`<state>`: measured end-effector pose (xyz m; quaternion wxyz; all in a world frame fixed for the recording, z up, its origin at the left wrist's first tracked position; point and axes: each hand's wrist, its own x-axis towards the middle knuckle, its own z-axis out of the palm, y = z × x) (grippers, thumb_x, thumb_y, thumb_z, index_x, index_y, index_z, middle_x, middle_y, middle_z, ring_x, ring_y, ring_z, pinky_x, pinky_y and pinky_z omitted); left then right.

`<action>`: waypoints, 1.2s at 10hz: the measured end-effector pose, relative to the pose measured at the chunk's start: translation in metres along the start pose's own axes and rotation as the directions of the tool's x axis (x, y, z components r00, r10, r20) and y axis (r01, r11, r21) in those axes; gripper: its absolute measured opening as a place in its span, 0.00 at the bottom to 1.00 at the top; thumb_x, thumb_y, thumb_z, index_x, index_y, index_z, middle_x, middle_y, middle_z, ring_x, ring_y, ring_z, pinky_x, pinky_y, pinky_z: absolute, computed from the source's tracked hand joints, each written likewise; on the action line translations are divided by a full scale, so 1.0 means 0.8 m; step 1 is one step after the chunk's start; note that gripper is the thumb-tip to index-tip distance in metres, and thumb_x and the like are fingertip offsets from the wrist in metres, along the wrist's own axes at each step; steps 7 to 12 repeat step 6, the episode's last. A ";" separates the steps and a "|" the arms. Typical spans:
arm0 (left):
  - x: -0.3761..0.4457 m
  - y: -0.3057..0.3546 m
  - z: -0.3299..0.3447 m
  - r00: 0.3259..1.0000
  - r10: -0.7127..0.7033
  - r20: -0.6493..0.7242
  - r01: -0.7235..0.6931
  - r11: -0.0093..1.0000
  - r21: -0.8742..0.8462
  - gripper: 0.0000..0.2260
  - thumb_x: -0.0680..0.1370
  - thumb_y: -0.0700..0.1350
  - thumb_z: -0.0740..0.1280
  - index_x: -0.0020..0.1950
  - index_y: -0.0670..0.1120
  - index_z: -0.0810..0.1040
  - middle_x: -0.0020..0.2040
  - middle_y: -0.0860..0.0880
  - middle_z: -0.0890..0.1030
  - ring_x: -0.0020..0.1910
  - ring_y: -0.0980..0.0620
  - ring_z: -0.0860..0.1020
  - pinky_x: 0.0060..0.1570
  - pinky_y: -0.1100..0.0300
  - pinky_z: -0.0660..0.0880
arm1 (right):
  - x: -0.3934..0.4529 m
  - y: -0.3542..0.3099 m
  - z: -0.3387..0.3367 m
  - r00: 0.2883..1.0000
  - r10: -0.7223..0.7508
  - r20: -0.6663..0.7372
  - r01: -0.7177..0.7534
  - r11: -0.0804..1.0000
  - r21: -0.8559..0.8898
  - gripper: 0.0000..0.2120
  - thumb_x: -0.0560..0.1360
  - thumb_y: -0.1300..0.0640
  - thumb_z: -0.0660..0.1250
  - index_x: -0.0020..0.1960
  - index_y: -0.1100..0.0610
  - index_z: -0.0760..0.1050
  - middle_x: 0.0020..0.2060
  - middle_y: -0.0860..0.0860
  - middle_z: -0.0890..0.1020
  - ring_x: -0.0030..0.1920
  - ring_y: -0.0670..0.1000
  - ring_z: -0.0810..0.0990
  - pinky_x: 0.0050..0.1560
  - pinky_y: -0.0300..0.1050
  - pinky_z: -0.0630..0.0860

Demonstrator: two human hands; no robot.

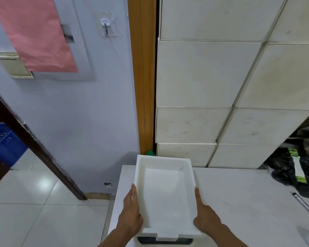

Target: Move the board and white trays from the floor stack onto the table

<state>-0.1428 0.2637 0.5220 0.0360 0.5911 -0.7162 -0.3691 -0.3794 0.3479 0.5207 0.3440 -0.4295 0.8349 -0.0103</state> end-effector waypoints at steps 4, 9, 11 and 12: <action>0.013 -0.007 -0.007 0.999 0.050 0.019 -0.052 0.992 0.119 0.39 0.77 0.41 0.57 0.77 0.47 0.31 0.76 0.46 0.56 0.73 0.46 0.59 0.63 0.54 0.72 | 0.013 -0.002 -0.009 0.999 0.042 0.019 -0.042 0.998 -0.043 0.44 0.75 0.59 0.57 0.76 0.47 0.28 0.33 0.50 0.70 0.33 0.48 0.71 0.36 0.40 0.69; 0.014 0.017 -0.039 0.987 0.086 -0.133 -0.077 0.995 0.067 0.26 0.82 0.48 0.54 0.78 0.45 0.50 0.78 0.46 0.56 0.76 0.46 0.56 0.71 0.49 0.66 | 0.013 -0.017 -0.041 0.996 -0.018 -0.086 0.017 1.000 -0.011 0.33 0.78 0.55 0.58 0.79 0.54 0.48 0.70 0.58 0.67 0.68 0.58 0.69 0.65 0.50 0.71; 0.014 0.017 -0.039 0.987 0.086 -0.133 -0.077 0.995 0.067 0.26 0.82 0.48 0.54 0.78 0.45 0.50 0.78 0.46 0.56 0.76 0.46 0.56 0.71 0.49 0.66 | 0.013 -0.017 -0.041 0.996 -0.018 -0.086 0.017 1.000 -0.011 0.33 0.78 0.55 0.58 0.79 0.54 0.48 0.70 0.58 0.67 0.68 0.58 0.69 0.65 0.50 0.71; 0.014 0.017 -0.039 0.987 0.086 -0.133 -0.077 0.995 0.067 0.26 0.82 0.48 0.54 0.78 0.45 0.50 0.78 0.46 0.56 0.76 0.46 0.56 0.71 0.49 0.66 | 0.013 -0.017 -0.041 0.996 -0.018 -0.086 0.017 1.000 -0.011 0.33 0.78 0.55 0.58 0.79 0.54 0.48 0.70 0.58 0.67 0.68 0.58 0.69 0.65 0.50 0.71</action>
